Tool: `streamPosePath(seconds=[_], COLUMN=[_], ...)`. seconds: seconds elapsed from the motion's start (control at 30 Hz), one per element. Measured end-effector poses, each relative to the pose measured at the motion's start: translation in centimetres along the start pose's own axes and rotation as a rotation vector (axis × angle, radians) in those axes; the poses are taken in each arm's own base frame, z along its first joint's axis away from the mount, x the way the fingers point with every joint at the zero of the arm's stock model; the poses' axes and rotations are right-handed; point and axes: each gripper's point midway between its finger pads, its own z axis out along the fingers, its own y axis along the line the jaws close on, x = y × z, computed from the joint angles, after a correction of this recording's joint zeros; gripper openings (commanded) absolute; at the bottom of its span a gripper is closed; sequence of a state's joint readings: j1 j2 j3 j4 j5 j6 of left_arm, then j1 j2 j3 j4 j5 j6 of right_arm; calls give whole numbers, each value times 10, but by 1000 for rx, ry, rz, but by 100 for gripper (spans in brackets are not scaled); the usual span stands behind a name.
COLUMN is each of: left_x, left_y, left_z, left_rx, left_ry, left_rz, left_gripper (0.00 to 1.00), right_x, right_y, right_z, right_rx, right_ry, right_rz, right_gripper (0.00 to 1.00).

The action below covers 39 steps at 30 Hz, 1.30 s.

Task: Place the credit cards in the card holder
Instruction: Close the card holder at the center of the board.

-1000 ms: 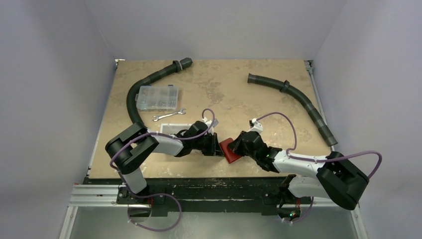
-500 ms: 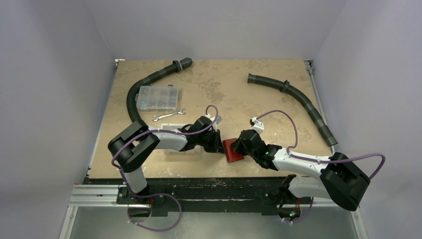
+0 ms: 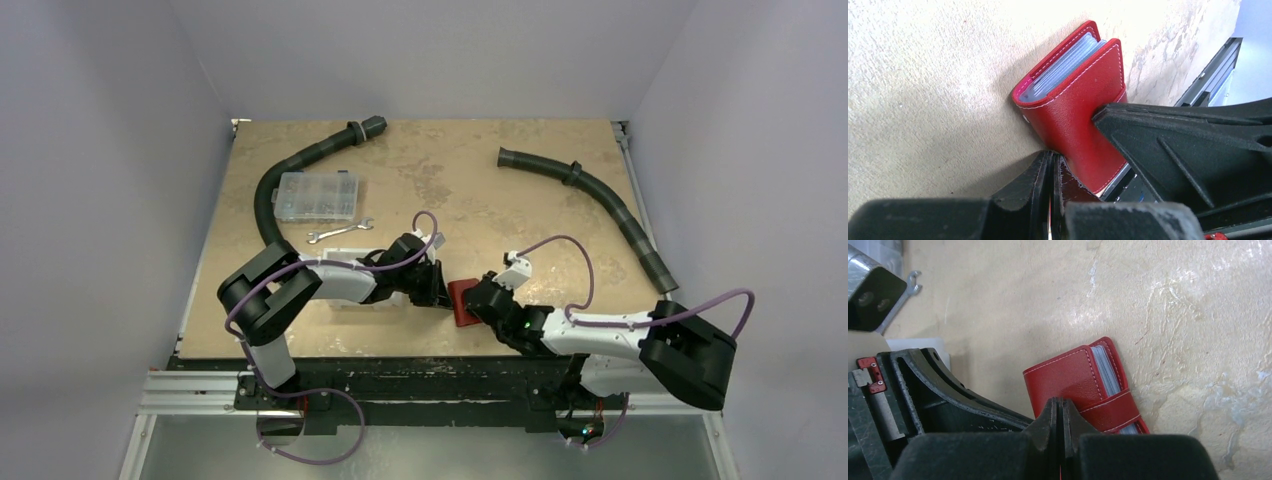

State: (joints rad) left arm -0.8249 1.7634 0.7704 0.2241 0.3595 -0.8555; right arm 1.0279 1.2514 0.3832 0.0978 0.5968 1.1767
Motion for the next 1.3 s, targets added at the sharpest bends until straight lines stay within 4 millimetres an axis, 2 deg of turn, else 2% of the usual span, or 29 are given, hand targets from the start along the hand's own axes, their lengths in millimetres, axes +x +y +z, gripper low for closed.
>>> streamPosePath(seconds=[0.2,0.43,0.57,0.67,0.8,0.87,0.93,1.03,1.17,1.3], left_x=[-1,0,-1,-1,-9,-16,-21,-23,-24,-26], left_y=[1,5,5,6,4,-2,-6,-9,-11,-20], left_z=[0,-2,-3,-4,-4,-4,-4,-5,-6,-12], left_rx=[-6,-24,-27,-34,-42,-30,-18,-10,-2,26], left_ry=[-5,1,-3,5,-16,-37,-50,-57,-60,-65], left_rz=[1,-8,3,19,55,76,91,102,116,135], left_gripper=[0,0,0,0,0,0,0,0,4,6], right_x=[13,19,19,19,27,20,-1,-35,-60,-60], right_y=[2,10,10,17,31,39,51,58,39,1], right_z=[-2,11,6,-7,-39,-56,-75,-89,-82,-68], right_rx=[-26,-90,-128,-171,-185,-195,-217,-216,-128,0], right_ry=[-103,-210,-183,-120,45,91,108,101,115,182], right_rz=[66,234,276,260,125,89,80,60,-7,-94], right_gripper=[0,0,0,0,25,37,45,48,52,52])
